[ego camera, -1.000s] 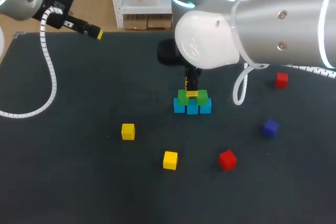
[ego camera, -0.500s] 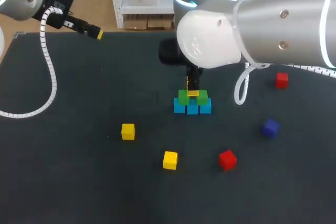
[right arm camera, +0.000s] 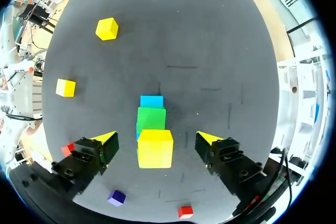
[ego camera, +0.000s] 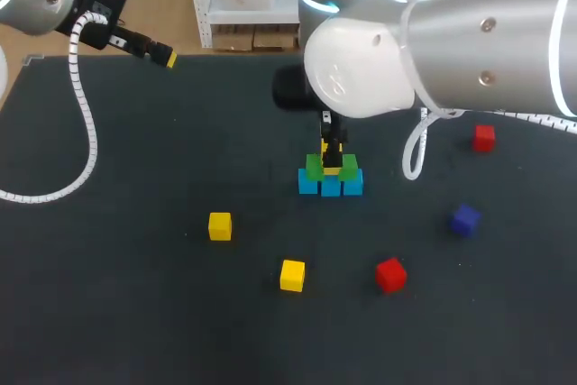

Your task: Place the blue cubes, place green cubes on the blue cubes, place the yellow cubes on the green cubes, then place the red cubes on the yellow cubes, and place purple cube on the red cubes.

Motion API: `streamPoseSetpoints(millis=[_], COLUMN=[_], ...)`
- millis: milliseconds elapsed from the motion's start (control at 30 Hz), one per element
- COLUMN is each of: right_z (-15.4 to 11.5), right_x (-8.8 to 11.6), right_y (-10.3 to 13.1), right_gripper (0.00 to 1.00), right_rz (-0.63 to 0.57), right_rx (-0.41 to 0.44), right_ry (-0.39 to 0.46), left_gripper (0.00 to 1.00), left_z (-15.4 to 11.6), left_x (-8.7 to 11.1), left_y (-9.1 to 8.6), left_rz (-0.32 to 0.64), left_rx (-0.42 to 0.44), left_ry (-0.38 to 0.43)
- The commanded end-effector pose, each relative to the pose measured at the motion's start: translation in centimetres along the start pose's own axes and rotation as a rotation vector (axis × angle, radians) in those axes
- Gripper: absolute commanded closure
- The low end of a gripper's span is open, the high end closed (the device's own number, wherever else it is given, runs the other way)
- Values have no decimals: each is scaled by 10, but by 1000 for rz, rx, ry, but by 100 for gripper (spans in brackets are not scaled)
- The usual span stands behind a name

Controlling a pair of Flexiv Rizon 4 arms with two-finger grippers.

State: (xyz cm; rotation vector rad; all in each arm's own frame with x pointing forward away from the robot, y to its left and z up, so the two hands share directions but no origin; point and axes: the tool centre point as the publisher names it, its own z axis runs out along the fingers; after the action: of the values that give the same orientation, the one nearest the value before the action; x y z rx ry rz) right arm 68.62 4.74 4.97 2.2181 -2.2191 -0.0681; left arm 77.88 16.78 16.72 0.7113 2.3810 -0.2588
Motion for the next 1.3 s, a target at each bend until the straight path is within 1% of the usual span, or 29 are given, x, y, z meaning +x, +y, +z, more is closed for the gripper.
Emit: streamPoseSetpoints(millis=[33,333,433,600,733,833,967,1133,1300], right_z=[-8,-41,-50,-63,-67,-69,-70,-72,-74], right_x=[8,28,30,28,29,34,47,70,87], right_y=[8,25,34,55,69,77,84,82,82], right_gripper=[0,0,0,0,0,0,0,0,0], right_rz=[9,39,35,12,2,12,50,112,172], right_rx=[31,108,128,156,165,178,197,210,231], right_ry=[-31,-99,-105,-109,-121,-130,-145,-166,-180], left_gripper=[0,0,0,0,0,0,0,0,0], left_z=[0,0,0,0,0,0,0,0,0], left_x=[0,0,0,0,0,0,0,0,0], left_y=[1,1,1,1,1,1,1,1,1], left_rz=[1,1,1,1,1,1,1,1,1], left_rx=[3,3,3,3,3,3,3,3,3], left_ry=[-3,-3,-3,-3,-3,-3,-3,-3,-3])
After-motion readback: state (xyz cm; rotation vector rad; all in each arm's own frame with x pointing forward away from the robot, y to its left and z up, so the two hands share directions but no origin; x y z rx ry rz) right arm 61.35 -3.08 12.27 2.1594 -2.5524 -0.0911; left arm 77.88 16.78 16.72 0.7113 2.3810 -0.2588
